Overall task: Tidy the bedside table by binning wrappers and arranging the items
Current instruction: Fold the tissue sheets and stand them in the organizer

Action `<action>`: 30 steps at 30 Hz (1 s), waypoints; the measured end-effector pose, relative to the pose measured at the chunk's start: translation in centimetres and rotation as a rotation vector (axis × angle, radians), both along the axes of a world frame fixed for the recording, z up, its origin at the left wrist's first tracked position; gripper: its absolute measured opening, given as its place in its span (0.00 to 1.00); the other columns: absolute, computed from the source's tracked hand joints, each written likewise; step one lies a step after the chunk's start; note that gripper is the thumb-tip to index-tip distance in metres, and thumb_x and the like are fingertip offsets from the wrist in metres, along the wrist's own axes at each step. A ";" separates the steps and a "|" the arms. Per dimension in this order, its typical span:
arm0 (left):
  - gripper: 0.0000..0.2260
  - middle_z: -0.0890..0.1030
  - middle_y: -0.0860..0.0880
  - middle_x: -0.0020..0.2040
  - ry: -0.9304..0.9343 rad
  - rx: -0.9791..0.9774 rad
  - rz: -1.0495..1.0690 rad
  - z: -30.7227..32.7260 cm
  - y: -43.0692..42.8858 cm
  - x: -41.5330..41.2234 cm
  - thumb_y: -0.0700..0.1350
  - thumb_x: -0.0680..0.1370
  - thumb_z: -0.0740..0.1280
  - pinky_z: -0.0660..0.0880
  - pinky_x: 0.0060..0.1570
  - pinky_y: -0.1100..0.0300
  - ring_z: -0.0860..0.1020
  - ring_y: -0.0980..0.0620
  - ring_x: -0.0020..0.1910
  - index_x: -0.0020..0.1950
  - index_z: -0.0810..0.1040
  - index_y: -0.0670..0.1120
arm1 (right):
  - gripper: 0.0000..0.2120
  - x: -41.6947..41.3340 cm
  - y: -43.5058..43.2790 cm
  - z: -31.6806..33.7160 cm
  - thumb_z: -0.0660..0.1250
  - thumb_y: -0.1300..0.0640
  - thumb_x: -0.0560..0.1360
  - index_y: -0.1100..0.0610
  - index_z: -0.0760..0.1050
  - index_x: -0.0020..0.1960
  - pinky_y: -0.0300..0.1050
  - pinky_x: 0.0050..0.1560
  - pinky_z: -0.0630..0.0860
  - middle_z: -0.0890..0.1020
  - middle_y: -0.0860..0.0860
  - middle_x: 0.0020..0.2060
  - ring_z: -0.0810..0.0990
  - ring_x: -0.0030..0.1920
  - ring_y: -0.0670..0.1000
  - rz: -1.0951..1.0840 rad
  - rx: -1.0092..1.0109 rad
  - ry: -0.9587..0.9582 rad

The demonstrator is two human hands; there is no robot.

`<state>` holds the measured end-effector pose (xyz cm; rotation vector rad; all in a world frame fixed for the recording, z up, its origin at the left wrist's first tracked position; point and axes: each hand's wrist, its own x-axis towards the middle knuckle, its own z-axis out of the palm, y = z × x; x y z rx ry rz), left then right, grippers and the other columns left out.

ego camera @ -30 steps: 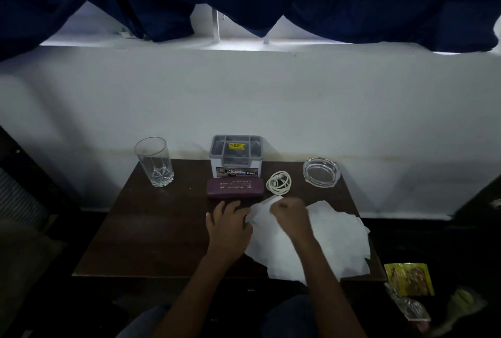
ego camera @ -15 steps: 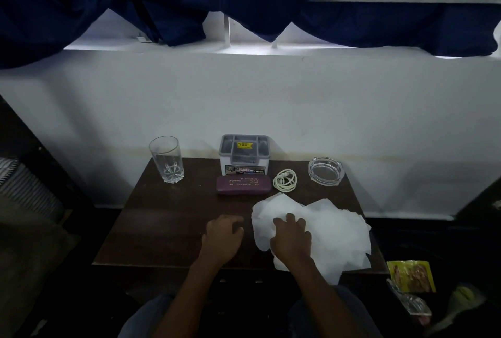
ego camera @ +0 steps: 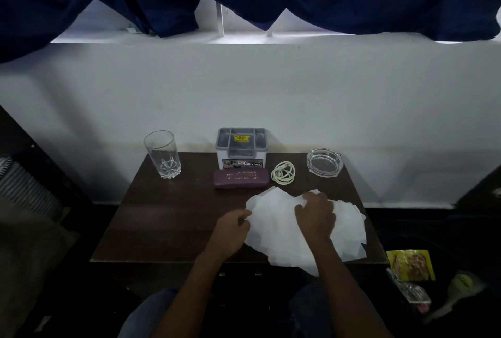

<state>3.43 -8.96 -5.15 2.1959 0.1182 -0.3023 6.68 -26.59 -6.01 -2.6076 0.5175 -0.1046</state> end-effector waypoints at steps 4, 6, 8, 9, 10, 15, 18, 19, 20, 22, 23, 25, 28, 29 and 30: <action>0.16 0.76 0.46 0.65 -0.024 -0.009 0.019 0.0 0.1 0.1 0.38 0.79 0.61 0.67 0.63 0.62 0.74 0.50 0.63 0.66 0.74 0.42 | 0.15 -0.1 -0.8 -0.8 0.64 0.52 0.75 0.55 0.73 0.60 0.49 0.58 0.72 0.70 0.56 0.62 0.69 0.62 0.57 0.025 -0.107 0.151; 0.15 0.77 0.46 0.64 -0.039 -0.009 0.028 0.0 0.1 0.1 0.38 0.79 0.61 0.68 0.60 0.64 0.75 0.51 0.62 0.65 0.75 0.43 | 0.14 0.1 -0.8 -1.0 0.63 0.53 0.76 0.56 0.73 0.60 0.47 0.57 0.73 0.71 0.56 0.62 0.70 0.62 0.56 0.016 -0.137 0.120; 0.15 0.77 0.47 0.63 -0.059 -0.007 0.032 0.0 0.0 0.0 0.38 0.79 0.61 0.68 0.58 0.65 0.75 0.51 0.61 0.65 0.75 0.43 | 0.12 0.2 -0.8 -0.8 0.61 0.56 0.77 0.58 0.75 0.58 0.47 0.54 0.73 0.75 0.56 0.59 0.73 0.59 0.56 -0.032 -0.119 0.043; 0.15 0.77 0.47 0.63 -0.066 -0.011 0.035 -0.1 0.0 0.1 0.38 0.79 0.60 0.68 0.58 0.64 0.75 0.51 0.61 0.64 0.75 0.43 | 0.12 0.1 -0.7 -0.6 0.61 0.58 0.77 0.59 0.77 0.57 0.47 0.53 0.74 0.76 0.57 0.57 0.74 0.58 0.57 -0.056 -0.107 -0.010; 0.15 0.78 0.46 0.63 -0.073 -0.021 0.041 -0.1 0.0 0.1 0.38 0.79 0.60 0.68 0.58 0.64 0.75 0.51 0.61 0.64 0.76 0.43 | 0.11 0.0 -0.6 -0.3 0.62 0.59 0.76 0.60 0.78 0.55 0.47 0.51 0.74 0.78 0.58 0.54 0.75 0.56 0.57 -0.078 -0.086 -0.073; 0.12 0.80 0.46 0.60 -0.007 -0.360 0.206 1.2 -0.6 0.2 0.42 0.79 0.60 0.72 0.59 0.57 0.76 0.50 0.58 0.60 0.78 0.43 | 0.06 -1.2 0.6 1.7 0.68 0.61 0.73 0.61 0.78 0.48 0.41 0.41 0.69 0.78 0.58 0.48 0.76 0.50 0.56 -0.051 0.175 -0.399; 0.16 0.78 0.47 0.60 0.167 -0.738 0.244 2.2 -1.0 0.5 0.50 0.81 0.57 0.71 0.60 0.53 0.75 0.48 0.60 0.64 0.73 0.45 | 0.02 -2.2 2.6 2.6 0.68 0.62 0.73 0.60 0.77 0.44 0.37 0.38 0.69 0.78 0.55 0.45 0.77 0.45 0.53 0.140 0.288 -0.498; 0.18 0.78 0.47 0.61 0.210 -0.857 0.251 2.4 -1.0 0.7 0.53 0.81 0.55 0.70 0.61 0.53 0.75 0.48 0.61 0.65 0.72 0.46 | 0.02 -2.4 3.5 2.7 0.68 0.62 0.73 0.60 0.77 0.44 0.38 0.38 0.70 0.78 0.55 0.44 0.78 0.44 0.53 0.197 0.315 -0.501; 0.19 0.78 0.47 0.60 0.244 -0.965 0.256 2.6 -1.1 0.8 0.56 0.80 0.54 0.70 0.62 0.52 0.75 0.48 0.61 0.65 0.72 0.47 | 0.02 -2.7 4.3 2.7 0.67 0.62 0.73 0.60 0.77 0.44 0.38 0.39 0.71 0.77 0.54 0.44 0.78 0.43 0.52 0.248 0.345 -0.493; 0.22 0.80 0.47 0.57 0.284 -1.122 0.250 2.6 -1.1 1.1 0.59 0.79 0.53 0.72 0.58 0.53 0.77 0.48 0.57 0.62 0.75 0.46 | 0.03 -3.1 6.0 2.3 0.67 0.59 0.73 0.59 0.77 0.44 0.40 0.42 0.73 0.77 0.53 0.43 0.78 0.44 0.52 0.342 0.421 -0.453; 0.23 0.82 0.46 0.54 0.297 -1.178 0.248 2.7 -1.0 1.1 0.59 0.79 0.53 0.74 0.55 0.55 0.79 0.49 0.54 0.60 0.77 0.44 | 0.05 -3.2 6.6 2.1 0.66 0.57 0.72 0.59 0.77 0.44 0.42 0.44 0.73 0.78 0.52 0.43 0.77 0.45 0.52 0.384 0.444 -0.427; 0.21 0.85 0.45 0.46 0.311 -1.217 0.238 2.4 -0.9 1.1 0.57 0.79 0.55 0.78 0.47 0.59 0.82 0.51 0.47 0.55 0.80 0.43 | 0.12 -3.5 7.6 1.8 0.63 0.50 0.71 0.57 0.78 0.46 0.43 0.48 0.74 0.79 0.52 0.45 0.77 0.47 0.50 0.453 0.444 -0.359; 0.15 0.83 0.42 0.43 0.256 -1.136 0.330 1.9 -0.6 1.1 0.49 0.80 0.58 0.79 0.39 0.60 0.82 0.49 0.43 0.54 0.78 0.39 | 0.14 -3.7 8.1 2.0 0.62 0.50 0.73 0.58 0.80 0.50 0.35 0.52 0.72 0.81 0.51 0.48 0.77 0.48 0.46 0.476 0.506 -0.298; 0.14 0.82 0.41 0.44 0.229 -1.103 0.362 1.7 -0.5 1.1 0.45 0.81 0.58 0.79 0.37 0.59 0.82 0.48 0.43 0.53 0.78 0.37 | 0.11 -3.6 8.1 2.2 0.64 0.53 0.74 0.58 0.80 0.51 0.30 0.51 0.71 0.82 0.51 0.49 0.77 0.47 0.44 0.456 0.563 -0.285; 0.12 0.81 0.40 0.43 0.205 -1.054 0.386 1.6 -0.3 1.1 0.42 0.81 0.57 0.79 0.35 0.59 0.81 0.47 0.42 0.50 0.77 0.36 | 0.09 -3.6 7.9 2.3 0.66 0.56 0.74 0.58 0.81 0.51 0.26 0.49 0.69 0.83 0.51 0.49 0.77 0.45 0.42 0.424 0.625 -0.268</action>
